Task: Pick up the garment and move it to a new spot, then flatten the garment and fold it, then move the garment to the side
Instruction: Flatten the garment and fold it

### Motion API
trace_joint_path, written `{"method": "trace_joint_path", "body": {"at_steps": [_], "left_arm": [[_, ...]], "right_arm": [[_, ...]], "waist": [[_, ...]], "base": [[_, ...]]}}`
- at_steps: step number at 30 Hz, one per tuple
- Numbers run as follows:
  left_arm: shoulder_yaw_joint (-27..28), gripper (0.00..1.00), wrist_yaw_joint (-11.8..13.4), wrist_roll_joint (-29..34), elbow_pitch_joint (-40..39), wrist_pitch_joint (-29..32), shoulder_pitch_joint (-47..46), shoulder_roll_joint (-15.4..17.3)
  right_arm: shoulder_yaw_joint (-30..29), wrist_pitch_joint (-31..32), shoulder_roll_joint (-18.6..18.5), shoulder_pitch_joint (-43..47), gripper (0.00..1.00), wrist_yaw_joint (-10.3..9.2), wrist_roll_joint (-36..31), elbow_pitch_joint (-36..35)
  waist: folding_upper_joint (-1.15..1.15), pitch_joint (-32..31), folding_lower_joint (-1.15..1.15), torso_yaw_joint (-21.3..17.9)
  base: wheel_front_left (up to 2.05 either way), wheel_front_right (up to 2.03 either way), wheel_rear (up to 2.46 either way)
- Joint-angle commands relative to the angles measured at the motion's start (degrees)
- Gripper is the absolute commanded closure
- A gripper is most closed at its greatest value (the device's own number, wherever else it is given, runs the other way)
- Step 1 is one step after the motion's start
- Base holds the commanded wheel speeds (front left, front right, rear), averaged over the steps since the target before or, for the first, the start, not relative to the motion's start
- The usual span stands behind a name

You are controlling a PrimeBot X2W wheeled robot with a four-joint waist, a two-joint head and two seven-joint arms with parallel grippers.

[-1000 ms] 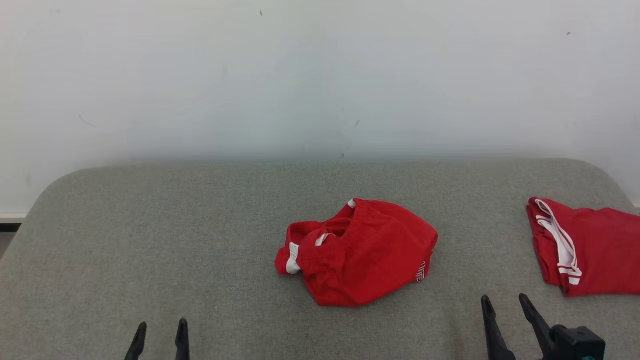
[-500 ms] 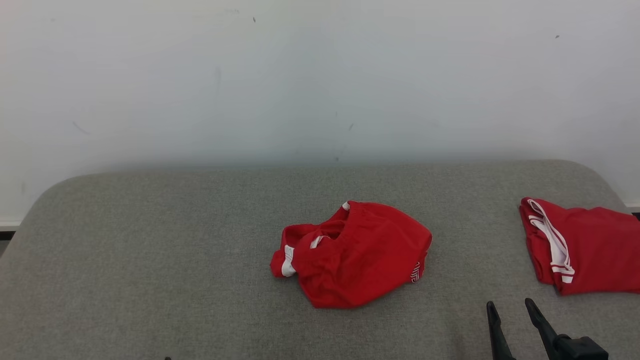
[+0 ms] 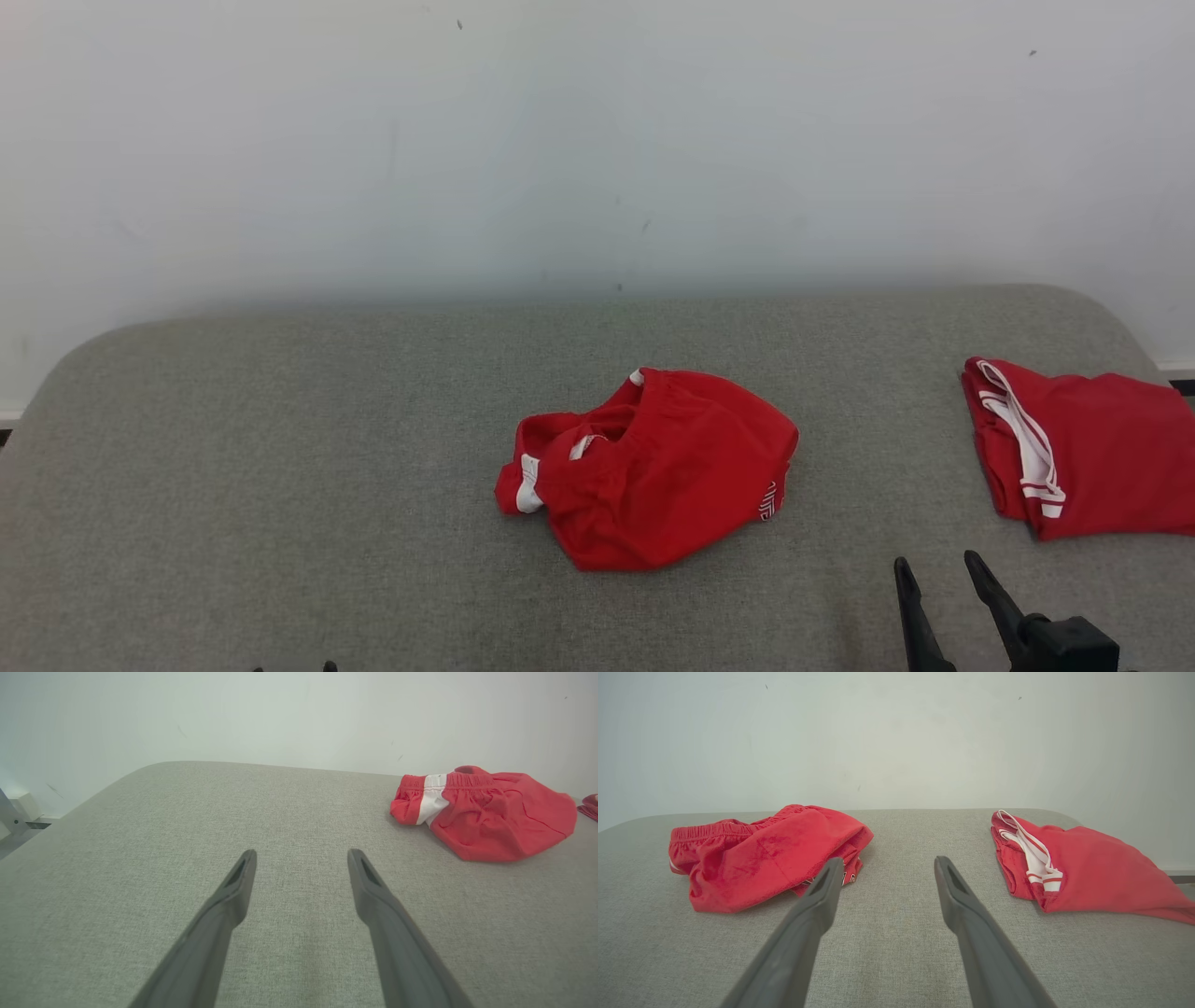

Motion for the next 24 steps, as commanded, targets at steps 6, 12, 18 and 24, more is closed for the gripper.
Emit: {"method": "trace_joint_path", "body": {"at_steps": [6,12,18,24], "left_arm": [[-1.5,0.0,-1.7,-1.6,1.0,8.3,-6.1,0.9],[-5.0,0.0,-3.4,-1.5,1.4,18.2,-17.2,2.1],[-7.9,0.0,-4.9,-3.3,6.4,27.0,-29.1,1.7],[-7.7,0.0,-4.9,-5.8,14.9,33.2,-38.4,0.7]], "right_arm": [[1.0,0.7,-0.8,-2.0,0.0,-0.15,0.7,0.6],[2.0,1.5,-1.2,-3.8,0.0,-0.15,0.7,0.7],[3.1,2.0,-0.9,-5.5,0.0,-0.15,0.9,1.2],[4.1,1.6,0.1,-7.7,0.0,-0.15,1.0,2.0]], "waist": [[0.0,1.0,0.0,-2.9],[0.0,2.9,0.0,-7.7],[0.0,5.7,0.0,-14.4],[0.0,9.7,0.0,-21.4]], "base": [[0.0,0.0,0.0],[0.0,0.0,0.0],[0.0,0.0,0.0],[0.0,0.0,0.0]]}}
